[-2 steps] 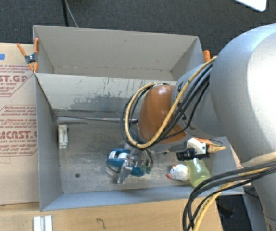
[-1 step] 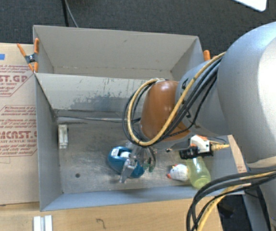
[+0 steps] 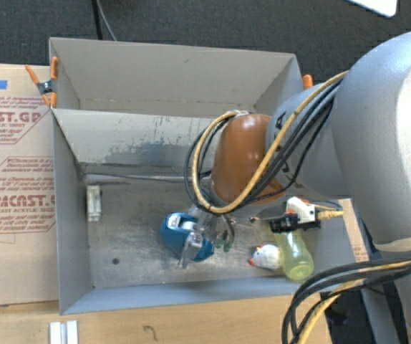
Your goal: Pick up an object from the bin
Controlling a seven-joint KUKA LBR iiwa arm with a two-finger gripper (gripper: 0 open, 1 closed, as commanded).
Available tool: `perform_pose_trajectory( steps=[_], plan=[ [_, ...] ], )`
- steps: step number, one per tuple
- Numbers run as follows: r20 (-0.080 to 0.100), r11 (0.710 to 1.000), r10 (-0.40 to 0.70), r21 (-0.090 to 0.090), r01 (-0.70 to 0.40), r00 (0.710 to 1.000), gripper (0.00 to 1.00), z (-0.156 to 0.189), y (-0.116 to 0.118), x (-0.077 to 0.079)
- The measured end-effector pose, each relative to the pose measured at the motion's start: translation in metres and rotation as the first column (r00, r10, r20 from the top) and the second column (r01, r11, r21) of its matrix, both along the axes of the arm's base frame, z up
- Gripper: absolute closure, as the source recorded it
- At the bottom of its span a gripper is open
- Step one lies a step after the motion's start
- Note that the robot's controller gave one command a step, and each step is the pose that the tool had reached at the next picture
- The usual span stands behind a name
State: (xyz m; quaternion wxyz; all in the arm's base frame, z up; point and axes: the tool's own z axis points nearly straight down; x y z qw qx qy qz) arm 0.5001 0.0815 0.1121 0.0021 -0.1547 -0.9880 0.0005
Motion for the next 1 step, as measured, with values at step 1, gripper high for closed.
perform_pose_trajectory(
  steps=[1],
  plan=[
    [0.001,1.000,0.001,0.000,-0.001,1.000,1.00,0.0085,0.0002,0.0004]
  ],
)
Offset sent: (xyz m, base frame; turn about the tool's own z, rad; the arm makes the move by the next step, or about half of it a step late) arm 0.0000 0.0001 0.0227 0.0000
